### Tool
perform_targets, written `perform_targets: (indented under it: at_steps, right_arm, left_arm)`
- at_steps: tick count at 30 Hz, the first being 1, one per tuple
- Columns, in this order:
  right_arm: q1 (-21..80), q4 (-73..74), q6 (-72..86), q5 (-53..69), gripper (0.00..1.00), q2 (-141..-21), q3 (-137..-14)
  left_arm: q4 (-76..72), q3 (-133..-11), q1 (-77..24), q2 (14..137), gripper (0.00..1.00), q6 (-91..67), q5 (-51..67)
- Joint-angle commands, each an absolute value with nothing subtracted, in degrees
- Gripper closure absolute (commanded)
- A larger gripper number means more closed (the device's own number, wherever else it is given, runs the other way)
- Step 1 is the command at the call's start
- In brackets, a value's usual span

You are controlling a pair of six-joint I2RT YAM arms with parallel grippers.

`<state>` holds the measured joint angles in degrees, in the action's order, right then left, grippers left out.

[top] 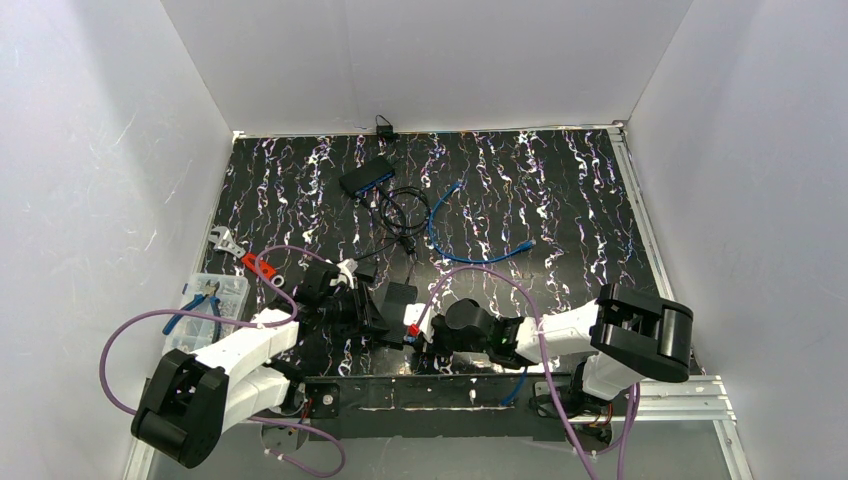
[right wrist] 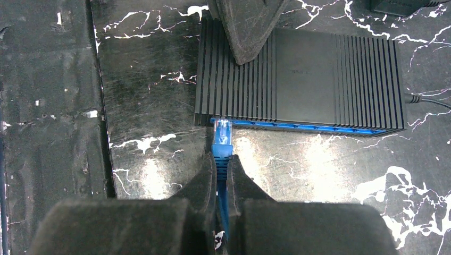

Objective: Insert the plug into the switch port
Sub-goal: Insert the connector into the switch port.

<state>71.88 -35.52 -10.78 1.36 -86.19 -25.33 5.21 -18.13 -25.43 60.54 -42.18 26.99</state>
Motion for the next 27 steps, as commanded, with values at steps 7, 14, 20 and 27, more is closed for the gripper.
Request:
perform_targets:
  at_steps: [7,14,20,27]
  right_arm:
    - [72.37,-43.43,-8.46,0.31,0.99,-87.82,-29.05]
    - [72.17,-43.58,-8.76,0.30,0.99,-88.46,-30.44]
    - [71.18,-44.03,-7.67,1.06,0.99,-88.24,-32.35]
    - [69.79,-45.33,-5.29,2.89,0.99,-88.30,-34.62]
  left_arm:
    - [4.34,-16.38,-25.84,61.01,0.64,-43.07,31.56]
    - [2.87,-15.94,-25.93,61.37,0.68,-43.41,32.59]
    - [1.90,-15.49,-26.30,61.65,0.71,-43.91,33.44]
    - [1.80,-15.09,-26.88,60.93,0.74,-44.10,33.37]
